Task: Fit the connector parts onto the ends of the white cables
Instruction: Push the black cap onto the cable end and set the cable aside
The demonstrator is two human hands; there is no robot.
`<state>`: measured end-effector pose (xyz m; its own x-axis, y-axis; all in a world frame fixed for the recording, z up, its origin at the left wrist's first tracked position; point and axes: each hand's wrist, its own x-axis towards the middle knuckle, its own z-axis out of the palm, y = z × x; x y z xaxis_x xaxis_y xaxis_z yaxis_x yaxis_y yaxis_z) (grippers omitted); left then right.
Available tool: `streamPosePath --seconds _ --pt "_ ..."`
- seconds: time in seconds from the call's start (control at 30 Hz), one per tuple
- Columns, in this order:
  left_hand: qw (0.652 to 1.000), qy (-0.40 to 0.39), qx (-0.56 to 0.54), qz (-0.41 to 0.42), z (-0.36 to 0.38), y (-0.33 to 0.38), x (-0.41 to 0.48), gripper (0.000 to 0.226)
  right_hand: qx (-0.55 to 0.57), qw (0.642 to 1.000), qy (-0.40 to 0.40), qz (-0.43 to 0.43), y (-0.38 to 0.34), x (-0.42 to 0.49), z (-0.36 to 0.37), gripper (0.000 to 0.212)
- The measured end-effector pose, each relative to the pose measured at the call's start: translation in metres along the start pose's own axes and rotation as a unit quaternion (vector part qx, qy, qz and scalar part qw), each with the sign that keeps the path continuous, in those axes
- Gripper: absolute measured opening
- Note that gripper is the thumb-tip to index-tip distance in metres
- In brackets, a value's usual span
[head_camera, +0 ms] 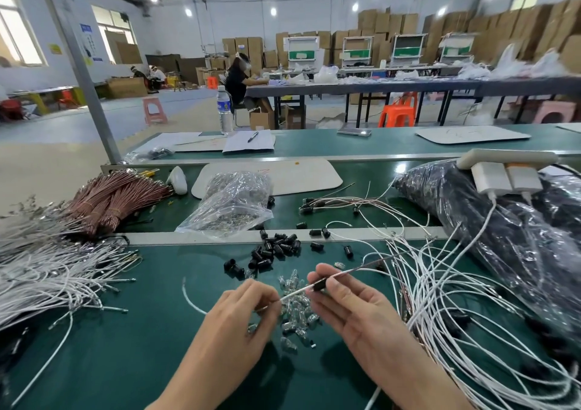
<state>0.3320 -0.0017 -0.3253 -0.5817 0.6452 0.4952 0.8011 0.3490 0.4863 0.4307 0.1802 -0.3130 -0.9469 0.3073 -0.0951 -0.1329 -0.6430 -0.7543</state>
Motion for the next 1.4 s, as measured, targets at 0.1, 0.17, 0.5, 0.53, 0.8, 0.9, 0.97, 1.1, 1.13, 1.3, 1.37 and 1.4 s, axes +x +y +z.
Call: streamPosePath --seconds 0.1,0.17,0.5,0.53,0.8,0.9,0.97,1.1,1.13,1.3,1.37,1.4 --pt "0.999 0.014 -0.024 0.020 0.004 0.007 0.001 0.019 -0.066 0.997 -0.024 0.014 0.009 -0.001 0.007 0.029" --pt "0.999 0.020 -0.036 0.016 0.006 0.009 0.001 0.026 -0.085 0.996 -0.026 0.015 0.014 -0.001 0.010 0.031" --pt "0.999 0.024 -0.037 0.000 0.009 0.008 0.002 0.016 -0.070 0.997 0.008 -0.034 0.011 0.001 0.008 0.027" --pt "0.999 0.024 -0.037 0.000 0.009 0.008 0.002 0.016 -0.057 0.997 0.017 -0.041 0.010 0.001 0.007 0.027" --pt "0.999 0.022 -0.037 -0.003 0.011 0.007 0.000 0.016 -0.133 0.989 0.012 -0.070 0.018 -0.002 0.013 0.030" --pt "0.999 0.015 -0.028 -0.018 0.007 0.000 -0.003 0.015 -0.108 0.988 0.052 -0.097 0.011 -0.001 0.007 0.027" --pt "0.999 0.019 -0.020 -0.020 0.003 -0.004 -0.003 0.017 -0.082 0.990 0.063 -0.099 0.005 -0.001 0.004 0.027" --pt "1.000 0.016 -0.013 0.000 0.001 0.003 -0.003 0.012 -0.130 0.987 0.042 -0.087 0.008 -0.004 0.008 0.024" --pt "1.000 0.016 -0.004 0.007 0.002 0.005 -0.003 0.012 -0.159 0.983 0.034 -0.084 0.011 -0.004 0.010 0.024" --pt "0.999 0.035 0.021 0.010 0.003 0.004 -0.003 0.019 -0.211 0.973 0.017 -0.088 0.012 -0.005 0.013 0.025" --pt "0.997 0.049 0.047 0.027 0.000 -0.001 0.000 0.022 -0.206 0.972 0.030 -0.104 0.006 -0.006 0.009 0.025" --pt "0.996 0.057 0.060 0.037 -0.002 -0.003 0.001 0.023 -0.201 0.973 0.037 -0.110 0.003 -0.006 0.007 0.025"
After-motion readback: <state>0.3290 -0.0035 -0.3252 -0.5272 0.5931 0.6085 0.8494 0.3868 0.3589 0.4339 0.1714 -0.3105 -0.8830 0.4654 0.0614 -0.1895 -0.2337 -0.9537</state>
